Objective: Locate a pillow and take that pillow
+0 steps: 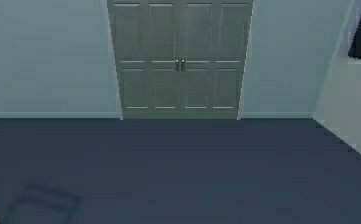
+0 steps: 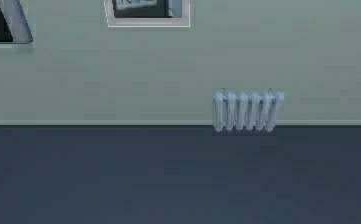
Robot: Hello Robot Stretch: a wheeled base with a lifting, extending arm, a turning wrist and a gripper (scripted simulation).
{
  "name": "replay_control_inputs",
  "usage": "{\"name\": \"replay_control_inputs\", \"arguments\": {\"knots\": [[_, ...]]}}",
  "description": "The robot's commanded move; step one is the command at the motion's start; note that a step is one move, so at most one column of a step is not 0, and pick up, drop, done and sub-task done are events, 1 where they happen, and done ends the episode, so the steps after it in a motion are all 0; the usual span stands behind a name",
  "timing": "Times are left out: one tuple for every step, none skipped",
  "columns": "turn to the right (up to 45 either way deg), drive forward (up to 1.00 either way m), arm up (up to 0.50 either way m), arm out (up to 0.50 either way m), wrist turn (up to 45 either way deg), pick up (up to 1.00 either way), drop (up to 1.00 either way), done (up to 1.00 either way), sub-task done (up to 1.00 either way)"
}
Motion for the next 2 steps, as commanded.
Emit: {"name": "replay_control_inputs", "arguments": {"knots": [[45.0,0.0,0.0,0.0,0.0,0.0,0.0,0.0,0.0],[15.0,0.0,0.0,0.0,0.0,0.0,0.0,0.0,0.0]]}}
